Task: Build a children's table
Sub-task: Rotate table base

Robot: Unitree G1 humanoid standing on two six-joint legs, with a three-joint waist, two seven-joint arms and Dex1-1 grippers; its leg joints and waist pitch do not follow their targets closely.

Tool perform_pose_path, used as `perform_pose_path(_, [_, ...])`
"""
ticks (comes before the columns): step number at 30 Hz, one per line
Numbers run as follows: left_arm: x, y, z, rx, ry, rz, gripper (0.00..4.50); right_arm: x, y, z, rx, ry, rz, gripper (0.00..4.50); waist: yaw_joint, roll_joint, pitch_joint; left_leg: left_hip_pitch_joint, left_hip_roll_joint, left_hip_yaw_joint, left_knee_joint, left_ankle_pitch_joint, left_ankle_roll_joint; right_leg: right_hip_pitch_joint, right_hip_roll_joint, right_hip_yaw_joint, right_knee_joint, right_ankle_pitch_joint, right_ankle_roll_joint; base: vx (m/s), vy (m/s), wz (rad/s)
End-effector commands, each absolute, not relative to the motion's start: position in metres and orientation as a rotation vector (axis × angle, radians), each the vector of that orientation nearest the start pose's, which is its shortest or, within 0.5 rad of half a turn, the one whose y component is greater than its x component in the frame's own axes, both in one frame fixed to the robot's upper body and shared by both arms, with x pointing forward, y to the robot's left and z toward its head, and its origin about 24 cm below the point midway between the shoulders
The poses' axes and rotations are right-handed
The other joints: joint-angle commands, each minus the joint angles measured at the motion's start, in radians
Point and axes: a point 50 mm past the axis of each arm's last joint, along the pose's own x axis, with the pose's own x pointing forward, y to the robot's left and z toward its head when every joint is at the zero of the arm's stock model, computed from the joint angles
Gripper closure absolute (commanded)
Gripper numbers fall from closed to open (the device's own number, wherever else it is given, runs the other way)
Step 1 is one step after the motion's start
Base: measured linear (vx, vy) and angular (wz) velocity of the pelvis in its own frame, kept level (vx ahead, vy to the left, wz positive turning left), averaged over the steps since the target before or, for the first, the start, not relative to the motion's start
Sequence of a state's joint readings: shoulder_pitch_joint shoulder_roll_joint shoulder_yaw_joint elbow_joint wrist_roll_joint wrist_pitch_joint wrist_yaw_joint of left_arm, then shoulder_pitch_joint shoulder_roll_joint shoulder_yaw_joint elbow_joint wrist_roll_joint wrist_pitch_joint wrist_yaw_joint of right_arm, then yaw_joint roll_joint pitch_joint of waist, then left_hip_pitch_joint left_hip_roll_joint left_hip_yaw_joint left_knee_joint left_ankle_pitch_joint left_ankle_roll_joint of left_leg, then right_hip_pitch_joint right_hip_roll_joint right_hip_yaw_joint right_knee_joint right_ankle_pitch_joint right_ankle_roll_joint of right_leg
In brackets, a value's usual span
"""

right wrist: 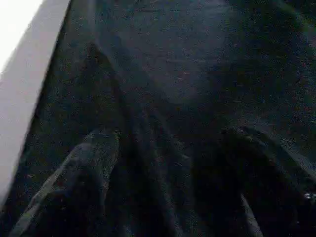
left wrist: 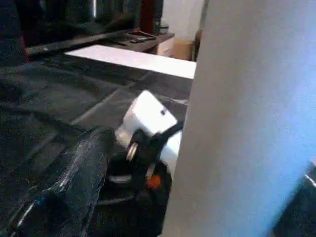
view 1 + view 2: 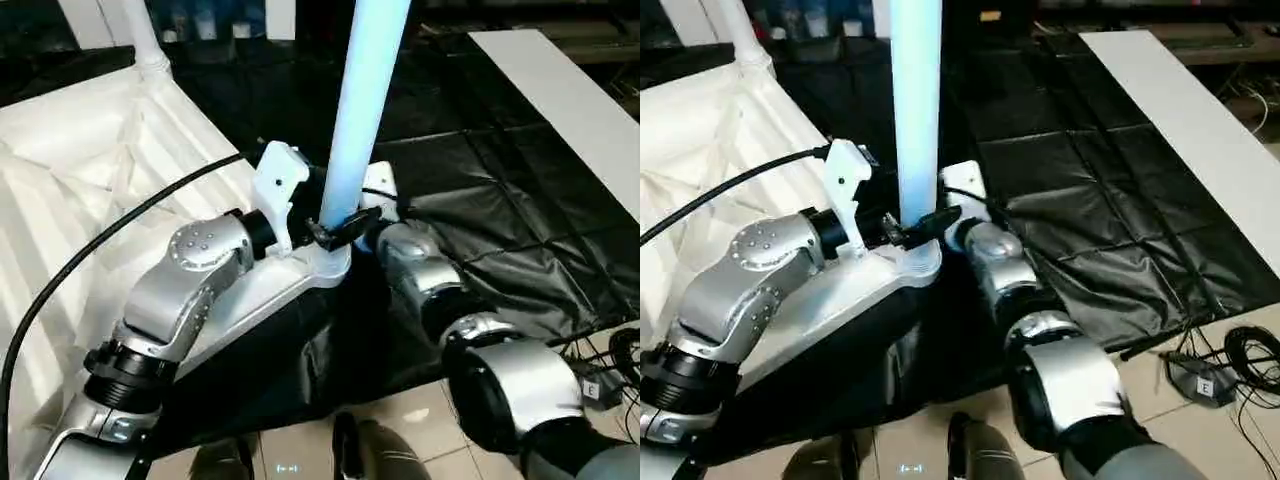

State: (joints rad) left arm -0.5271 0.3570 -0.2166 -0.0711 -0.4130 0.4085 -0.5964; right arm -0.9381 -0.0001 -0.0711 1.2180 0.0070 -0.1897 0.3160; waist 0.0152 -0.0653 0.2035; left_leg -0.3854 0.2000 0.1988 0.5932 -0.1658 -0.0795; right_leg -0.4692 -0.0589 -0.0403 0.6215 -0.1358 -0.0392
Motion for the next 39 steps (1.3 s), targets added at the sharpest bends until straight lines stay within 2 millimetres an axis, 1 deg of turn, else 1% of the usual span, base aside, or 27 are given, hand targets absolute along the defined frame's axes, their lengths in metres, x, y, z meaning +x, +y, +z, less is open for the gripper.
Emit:
perform_pose_path(1, [0.301, 0.098, 0.157, 0.069, -0.054, -0.975, 0.01, 0.384, -0.082, 0.077, -0.029, 0.095, 0.489, 0.67, 0.01, 0.021, -0.133, 0.016, 0.021, -0.005, -0.054, -0.146, 0.043, 0.092, -0.063, 0.046, -0.044, -0.118, -0.269, 0.0, 0.0, 0.0])
perform_pose_path(6, [0.293, 0.104, 0.148, 0.07, 0.004, -0.931, 0.01, 0.38, -0.109, 0.084, -0.017, 0.011, 0.5, 0.67, 0.024, 0.023, -0.153, 0.017, 0.022, -0.002, -0.042, -0.129, 0.067, 0.093, -0.058, 0.045, -0.039, -0.102, -0.267, 0.0, 0.0, 0.0])
perform_pose_path(8, [0.287, 0.107, 0.142, 0.069, 0.055, -0.946, 0.01, 0.378, -0.118, 0.087, -0.024, -0.004, 0.499, 0.67, 0.028, 0.033, -0.16, 0.017, 0.022, -0.004, -0.039, -0.14, 0.061, 0.096, -0.061, 0.044, -0.039, -0.133, -0.26, 0.0, 0.0, 0.0])
perform_pose_path(10, [0.281, 0.112, 0.132, 0.086, 0.121, -0.949, 0.01, 0.373, -0.129, 0.088, -0.058, -0.01, 0.507, 0.67, 0.032, 0.029, -0.165, 0.018, 0.021, -0.003, -0.038, -0.154, 0.046, 0.094, -0.054, 0.043, -0.046, -0.174, -0.229, 0.0, 0.0, 0.0])
perform_pose_path(11, [0.279, 0.113, 0.13, 0.092, 0.14, -0.951, 0.01, 0.371, -0.132, 0.088, -0.074, -0.007, 0.519, 0.67, 0.034, 0.038, -0.17, 0.02, 0.02, -0.004, -0.037, -0.165, 0.041, 0.093, -0.053, 0.042, -0.047, -0.194, -0.224, 0.0, 0.0, 0.0])
perform_pose_path(12, [0.278, 0.115, 0.127, 0.097, 0.159, -0.953, 0.01, 0.369, -0.134, 0.088, -0.089, -0.003, 0.531, 0.67, 0.036, 0.035, -0.172, 0.021, 0.017, -0.003, -0.036, -0.204, 0.025, 0.09, -0.049, 0.041, -0.06, -0.281, -0.188, 0.0, 0.0, 0.0])
perform_pose_path(14, [0.278, 0.121, 0.122, 0.192, 0.195, -0.93, 0.01, 0.363, -0.143, 0.087, -0.149, 0.024, 0.554, 0.67, 0.04, 0.04, -0.172, 0.023, 0.017, -0.006, -0.037, -0.23, 0.015, 0.086, -0.048, 0.04, -0.066, -0.341, -0.161, 0.0, 0.0, 0.0])
perform_pose_path(16, [0.278, 0.126, 0.118, 0.242, 0.219, -0.911, 0.01, 0.357, -0.151, 0.085, -0.206, 0.064, 0.572, 0.67, 0.037, 0.041, -0.168, 0.034, 0.012, -0.01, -0.037, -0.318, -0.01, 0.072, -0.048, 0.031, -0.095, -0.546, -0.086, 0.0, 0.0, 0.0])
perform_pose_path(20, [0.276, 0.132, 0.116, 0.242, 0.258, -0.891, 0.18, 0.347, -0.166, 0.085, -0.239, 0.117, 0.585, 0.67, 0.039, 0.038, -0.171, 0.035, 0.005, -0.017, -0.033, -0.341, -0.014, 0.069, -0.046, 0.02, -0.116, -0.683, -0.001, -0.017, 0.001, 0.0])
perform_pose_path(21, [0.273, 0.136, 0.111, 0.271, 0.33, -0.857, 0.18, 0.333, -0.18, 0.087, -0.267, 0.168, 0.614, 0.67, 0.037, 0.037, -0.171, 0.037, 0.002, -0.02, -0.031, -0.354, -0.016, 0.07, -0.04, 0.009, -0.126, -0.723, 0.033, 0.0, 0.0, 0.0])
perform_pose_path(22, [0.271, 0.137, 0.109, 0.286, 0.356, -0.853, 0.18, 0.326, -0.184, 0.088, -0.279, 0.194, 0.634, 0.67, 0.042, 0.04, -0.172, 0.039, 0.004, -0.022, -0.032, -0.357, -0.013, 0.067, -0.043, 0.009, -0.126, -0.723, 0.038, 0.0, 0.0, 0.0])
perform_pose_path(23, [0.269, 0.138, 0.108, 0.288, 0.371, -0.852, 0.28, 0.32, -0.187, 0.088, -0.289, 0.214, 0.649, 0.67, 0.037, 0.046, -0.167, 0.05, 0.005, -0.024, -0.035, -0.393, -0.005, 0.061, -0.039, -0.004, -0.14, -0.734, 0.039, 0.0, 0.0, 0.0])
perform_pose_path(24, [0.267, 0.136, 0.106, 0.257, 0.391, -0.85, 0.28, 0.315, -0.189, 0.087, -0.291, 0.237, 0.662, 0.67, 0.031, 0.048, -0.167, 0.045, 0.005, -0.032, -0.039, -0.417, -0.006, 0.074, -0.04, -0.021, -0.146, -0.737, 0.042, 0.0, 0.0, 0.0])
perform_pose_path(26, [0.263, 0.131, 0.104, 0.221, 0.412, -0.87, 0.46, 0.307, -0.191, 0.085, -0.301, 0.269, 0.68, 0.67, 0.026, 0.058, -0.169, 0.046, 0.008, -0.039, -0.044, -0.442, -0.003, 0.082, -0.044, -0.039, -0.157, -0.732, 0.044, -0.029, 0.057, -0.13])
perform_pose_path(27, [0.262, 0.128, 0.102, 0.212, 0.417, -0.877, 0.6, 0.304, -0.192, 0.083, -0.307, 0.278, 0.686, 0.67, 0.016, 0.075, -0.165, 0.053, 0.026, -0.056, -0.06, -0.527, 0.005, 0.1, -0.047, -0.073, -0.172, -0.685, 0.03, -0.04, 0.063, -0.15])
perform_pose_path(28, [0.261, 0.127, 0.102, 0.211, 0.418, -0.881, 0.67, 0.302, -0.192, 0.082, -0.311, 0.283, 0.69, 0.67, 0.008, 0.08, -0.161, 0.055, 0.038, -0.065, -0.074, -0.591, 0.005, 0.109, -0.042, -0.09, -0.172, -0.653, 0.025, -0.045, 0.053, -0.17])
perform_pose_path(29, [0.263, 0.125, 0.099, 0.232, 0.415, -0.874, 0.67, 0.301, -0.192, 0.08, -0.324, 0.293, 0.688, 0.67, 0.01, 0.095, -0.156, 0.019, 0.083, -0.089, -0.134, -0.74, -0.007, 0.16, -0.034, -0.093, -0.073, -0.501, -0.007, -0.045, 0.053, -0.17])
perform_pose_path(30, [0.264, 0.125, 0.097, 0.252, 0.413, -0.862, 0.67, 0.3, -0.191, 0.08, -0.334, 0.297, 0.686, 0.67, 0.062, 0.1, -0.15, -0.051, 0.099, -0.067, -0.192, -0.882, -0.026, 0.192, -0.031, -0.073, 0.097, -0.275, -0.04, -0.105, 0.024, -0.16])
perform_pose_path(31, [0.269, 0.123, 0.09, 0.305, 0.411, -0.827, 0.79, 0.298, -0.187, 0.081, -0.316, 0.299, 0.68, 0.67, 0.061, 0.056, -0.17, 0.025, 0.073, -0.036, -0.148, -0.777, 0.017, 0.137, -0.036, 0.01, 0.095, -0.404, -0.01, -0.047, -0.05, 0.0])
perform_pose_path(32, [0.272, 0.123, 0.088, 0.308, 0.412, -0.804, 0.79, 0.297, -0.184, 0.082, -0.304, 0.301, 0.681, 0.67, 0.061, 0.056, -0.17, 0.025, 0.073, -0.036, -0.148, -0.777, 0.017, 0.137, -0.036, 0.01, 0.095, -0.404, -0.01, -0.047, -0.05, 0.0])
perform_pose_path(33, [0.275, 0.122, 0.084, 0.316, 0.418, -0.775, 0.91, 0.296, -0.18, 0.083, -0.293, 0.304, 0.685, 0.67, 0.067, 0.005, -0.178, 0.057, -0.012, -0.039, 0.074, -0.282, -0.012, 0.054, -0.148, 0.064, -0.132, -1.095, 0.094, 0.045, -0.091, 0.0])
perform_pose_path(34, [0.276, 0.122, 0.084, 0.318, 0.419, -0.769, 1.0, 0.295, -0.179, 0.083, -0.292, 0.305, 0.686, 0.67, 0.077, 0.007, -0.181, 0.026, -0.005, -0.052, 0.06, -0.178, 0.002, 0.084, -0.156, 0.083, -0.127, -1.07, 0.092, 0.036, -0.059, -0.16])
perform_pose_path(35, [0.278, 0.123, 0.08, 0.341, 0.434, -0.757, 1.0, 0.294, -0.176, 0.083, -0.29, 0.308, 0.69, 0.67, 0.094, 0.024, -0.184, -0.001, 0.004, -0.054, 0.003, -0.12, -0.015, 0.1, -0.118, 0.05, -0.097, -0.893, 0.067, 0.036, -0.059, -0.16])
perform_pose_path(36, [0.28, 0.125, 0.077, 0.375, 0.431, -0.728, 1.09, 0.292, -0.173, 0.083, -0.289, 0.308, 0.692, 0.67, 0.095, 0.037, -0.198, 0.011, 0.008, -0.05, -0.02, -0.144, -0.029, 0.094, -0.078, 0.034, -0.073, -0.673, 0.027, 0.001, -0.054, -0.05])
perform_pose_path(37, [0.284, 0.126, 0.077, 0.391, 0.4, -0.688, 1.27, 0.291, -0.169, 0.083, -0.284, 0.291, 0.698, 0.67, 0.092, 0.045, -0.199, 0.014, 0.012, -0.051, -0.028, -0.16, -0.033, 0.094, -0.069, 0.032, -0.063, -0.576, -0.004, 0.0, 0.0, 0.0])
perform_pose_path(38, [0.286, 0.127, 0.078, 0.4, 0.378, -0.661, 1.35, 0.289, -0.166, 0.084, -0.28, 0.28, 0.702, 0.67, 0.088, 0.055, -0.197, 0.011, 0.013, -0.052, -0.033, -0.182, -0.034, 0.097, -0.061, 0.028, -0.06, -0.518, -0.026, 0.0, 0.0, 0.0])
perform_pose_path(39, [0.287, 0.126, 0.082, 0.366, 0.316, -0.644, 1.35, 0.287, -0.162, 0.086, -0.256, 0.254, 0.702, 0.67, 0.078, 0.062, -0.193, 0.013, 0.016, -0.056, -0.046, -0.289, -0.038, 0.101, -0.06, 0.019, -0.072, -0.535, -0.049, 0.0, 0.0, 0.0])
